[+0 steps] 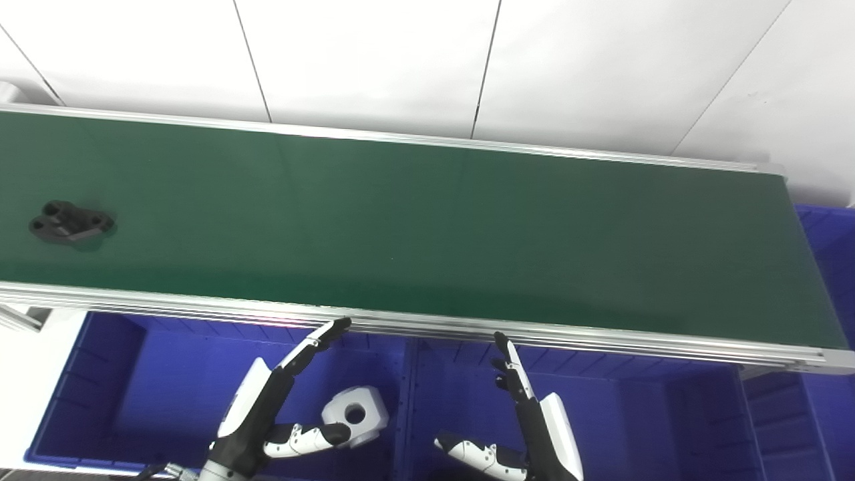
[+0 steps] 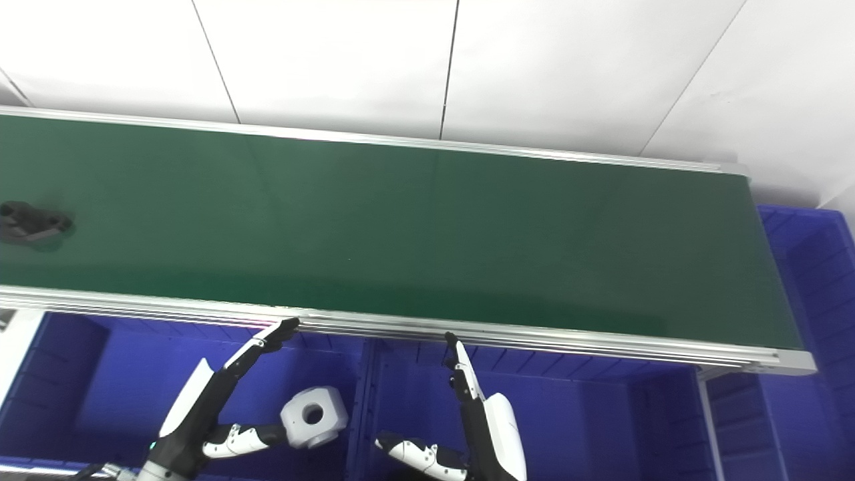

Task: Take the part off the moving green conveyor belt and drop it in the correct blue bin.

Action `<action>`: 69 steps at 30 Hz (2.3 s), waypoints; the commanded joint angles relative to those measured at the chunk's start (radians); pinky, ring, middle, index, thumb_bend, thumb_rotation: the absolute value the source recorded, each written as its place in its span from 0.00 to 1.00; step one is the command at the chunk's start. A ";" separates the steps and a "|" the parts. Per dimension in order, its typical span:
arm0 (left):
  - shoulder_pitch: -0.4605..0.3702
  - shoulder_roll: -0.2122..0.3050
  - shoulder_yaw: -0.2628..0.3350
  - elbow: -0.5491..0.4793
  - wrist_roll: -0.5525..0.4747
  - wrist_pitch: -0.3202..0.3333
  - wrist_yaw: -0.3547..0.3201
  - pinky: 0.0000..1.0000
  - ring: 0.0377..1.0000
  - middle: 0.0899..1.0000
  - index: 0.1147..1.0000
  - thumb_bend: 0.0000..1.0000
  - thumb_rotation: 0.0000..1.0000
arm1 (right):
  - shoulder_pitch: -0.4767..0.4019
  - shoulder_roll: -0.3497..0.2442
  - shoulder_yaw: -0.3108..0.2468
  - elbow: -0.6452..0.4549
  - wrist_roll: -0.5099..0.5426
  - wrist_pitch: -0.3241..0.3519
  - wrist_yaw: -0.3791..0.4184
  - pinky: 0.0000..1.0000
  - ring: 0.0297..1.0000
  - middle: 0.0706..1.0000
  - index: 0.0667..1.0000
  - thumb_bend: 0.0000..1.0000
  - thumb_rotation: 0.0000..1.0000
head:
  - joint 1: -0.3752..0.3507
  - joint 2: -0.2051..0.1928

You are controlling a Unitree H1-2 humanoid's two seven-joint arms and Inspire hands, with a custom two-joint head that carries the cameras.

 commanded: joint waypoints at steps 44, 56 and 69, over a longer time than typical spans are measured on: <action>0.009 0.005 0.009 -0.018 -0.004 -0.027 -0.002 0.84 0.87 0.88 0.88 0.71 0.82 | -0.012 0.068 0.053 -0.003 -0.039 -0.034 0.007 0.82 0.90 0.95 1.00 0.90 0.51 | -0.003 -0.011; 0.004 -0.019 -0.038 0.025 0.042 -0.026 0.040 0.79 0.83 0.84 0.84 0.76 0.76 | -0.013 0.013 0.029 0.050 0.009 -0.109 0.003 0.86 0.92 0.98 1.00 0.88 0.53 | 0.282 -0.160; -0.022 -0.045 -0.050 0.071 0.081 -0.027 0.064 0.73 0.79 0.80 0.80 0.83 0.73 | -0.024 0.007 -0.012 0.099 0.014 -0.226 -0.041 0.90 0.92 0.97 1.00 0.87 0.49 | 0.322 -0.211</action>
